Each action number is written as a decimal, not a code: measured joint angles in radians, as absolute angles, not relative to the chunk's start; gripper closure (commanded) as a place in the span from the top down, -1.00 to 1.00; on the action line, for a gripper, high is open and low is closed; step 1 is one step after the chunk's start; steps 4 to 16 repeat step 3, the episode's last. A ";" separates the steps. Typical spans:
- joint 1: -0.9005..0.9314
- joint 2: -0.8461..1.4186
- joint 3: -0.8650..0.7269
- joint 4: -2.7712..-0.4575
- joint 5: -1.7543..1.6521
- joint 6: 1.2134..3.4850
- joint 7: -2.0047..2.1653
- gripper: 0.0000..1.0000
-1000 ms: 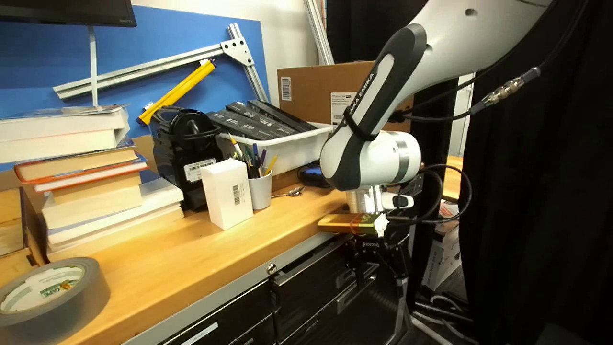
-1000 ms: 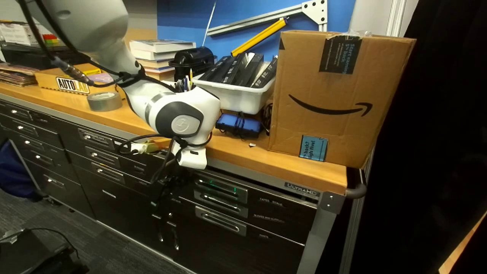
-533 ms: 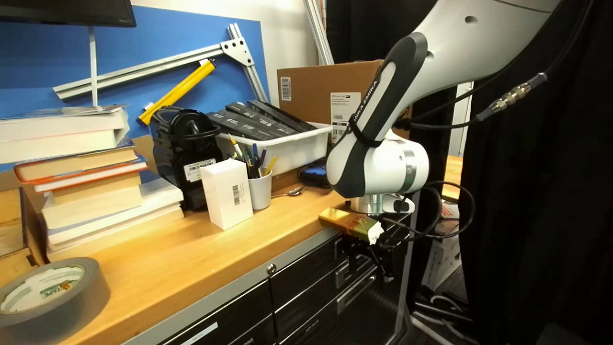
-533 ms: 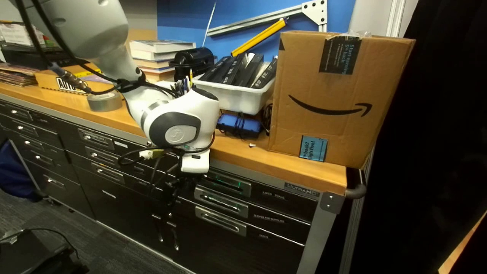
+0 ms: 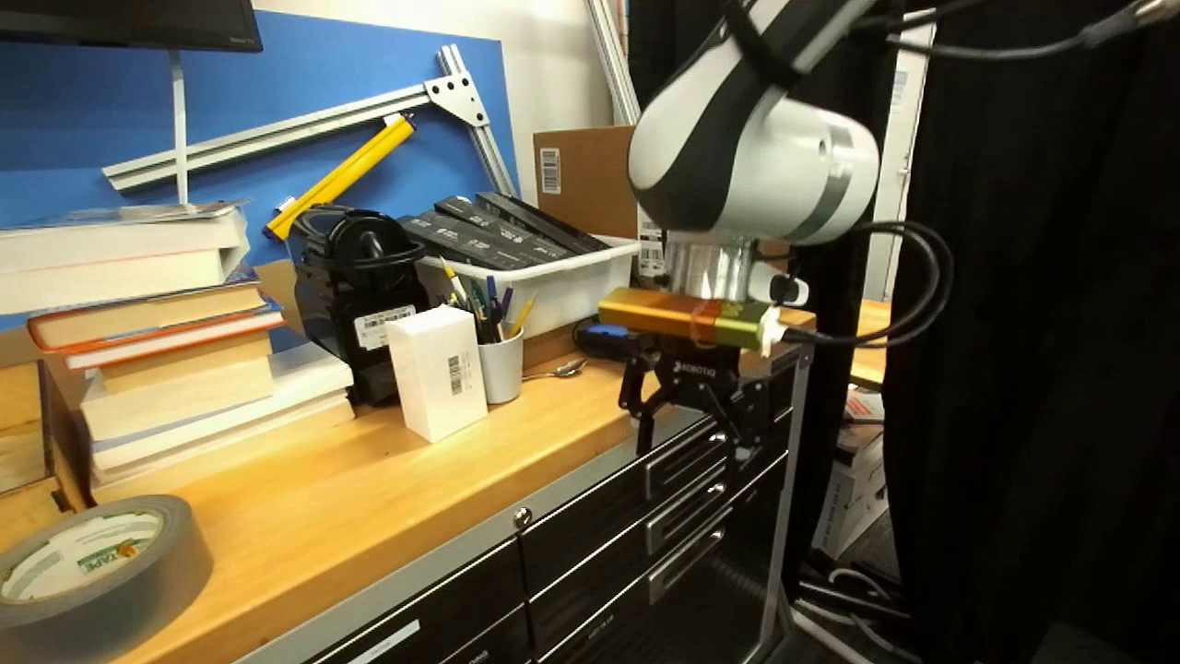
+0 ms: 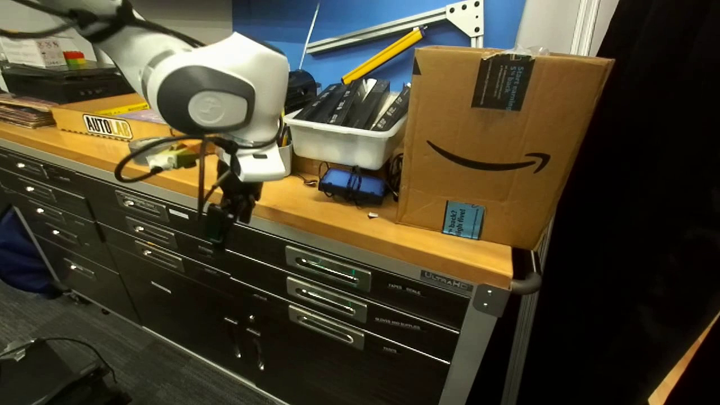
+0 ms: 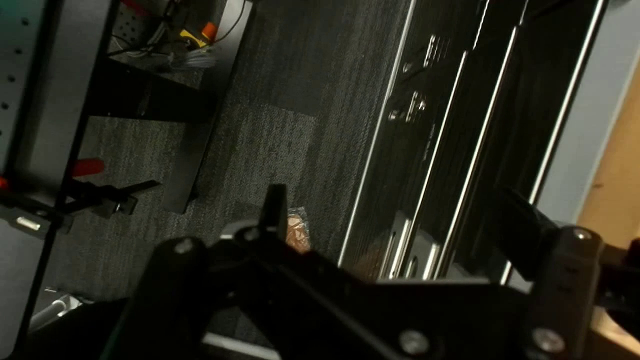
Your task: Put the blue objects in the drawer and close it
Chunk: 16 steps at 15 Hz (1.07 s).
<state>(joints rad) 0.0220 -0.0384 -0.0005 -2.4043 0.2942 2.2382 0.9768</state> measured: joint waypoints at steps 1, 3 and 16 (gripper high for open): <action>0.023 -0.092 0.005 -2.398 0.296 2.185 0.943 1.00; 0.028 -0.185 0.012 -2.363 0.329 2.079 0.874 1.00; 0.028 -0.185 0.012 -2.363 0.329 2.079 0.874 1.00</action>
